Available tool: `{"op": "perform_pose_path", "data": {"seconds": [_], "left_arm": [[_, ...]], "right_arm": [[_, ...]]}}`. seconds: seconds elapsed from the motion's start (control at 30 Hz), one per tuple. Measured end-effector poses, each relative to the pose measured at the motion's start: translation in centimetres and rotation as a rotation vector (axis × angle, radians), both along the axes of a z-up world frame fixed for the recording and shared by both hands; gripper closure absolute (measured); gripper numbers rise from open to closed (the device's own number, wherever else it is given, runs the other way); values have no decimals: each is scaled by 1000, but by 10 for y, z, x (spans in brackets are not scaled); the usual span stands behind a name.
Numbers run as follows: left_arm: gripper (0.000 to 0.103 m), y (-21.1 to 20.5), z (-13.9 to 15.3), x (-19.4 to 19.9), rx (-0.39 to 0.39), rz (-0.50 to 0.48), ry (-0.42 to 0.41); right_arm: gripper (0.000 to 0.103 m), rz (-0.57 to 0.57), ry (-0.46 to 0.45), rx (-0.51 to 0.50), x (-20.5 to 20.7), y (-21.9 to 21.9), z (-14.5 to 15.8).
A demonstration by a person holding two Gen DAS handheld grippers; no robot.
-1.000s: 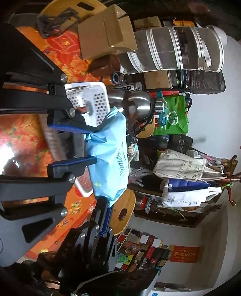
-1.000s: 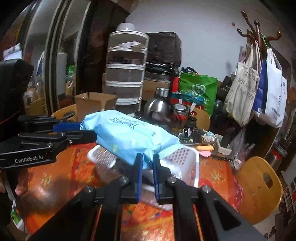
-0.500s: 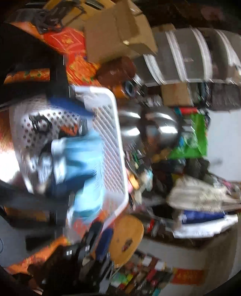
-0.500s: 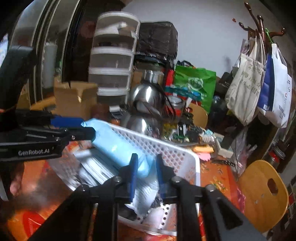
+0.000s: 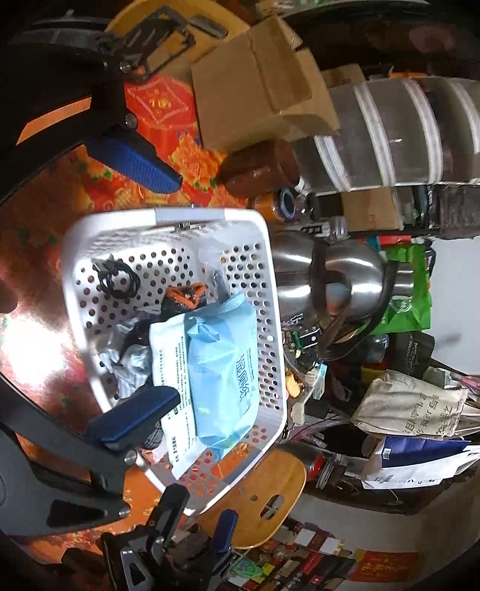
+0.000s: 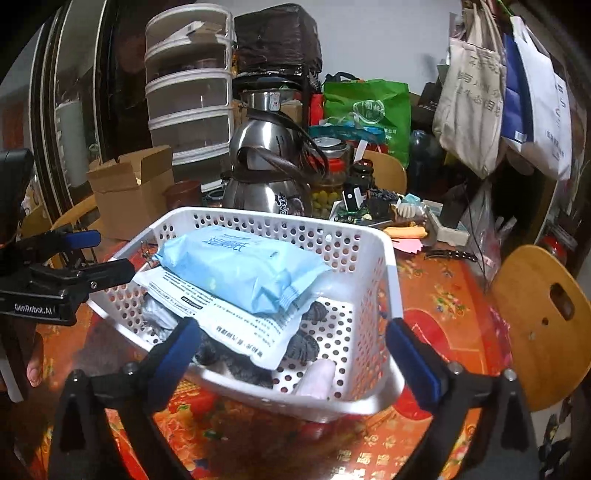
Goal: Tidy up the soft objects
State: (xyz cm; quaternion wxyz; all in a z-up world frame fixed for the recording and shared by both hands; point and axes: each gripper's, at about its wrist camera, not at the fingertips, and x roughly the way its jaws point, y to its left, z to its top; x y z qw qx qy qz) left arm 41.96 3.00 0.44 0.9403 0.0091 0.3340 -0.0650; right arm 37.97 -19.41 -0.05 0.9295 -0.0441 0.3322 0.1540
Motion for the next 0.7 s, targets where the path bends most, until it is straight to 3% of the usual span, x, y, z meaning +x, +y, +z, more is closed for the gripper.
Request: {"op": "perform_pose_path", "data": {"seconds": [0.17,0.43,0.53,0.7], "left_arm": [[0,-4,23,-47,13,11,-26],[0,-7,52,-156,45,27,-79],[0,-6,61,-198,67,50,-110],[0,4,75,-273,21,64,-122]], "right_arm": [[1,-7,11,55,-28,-7,13],[1,-75,-23,91,-118,-13,52],[1,-100,-66,69,-156,-10,64],[1,-69,-78,29,-221,-3,71]]}}
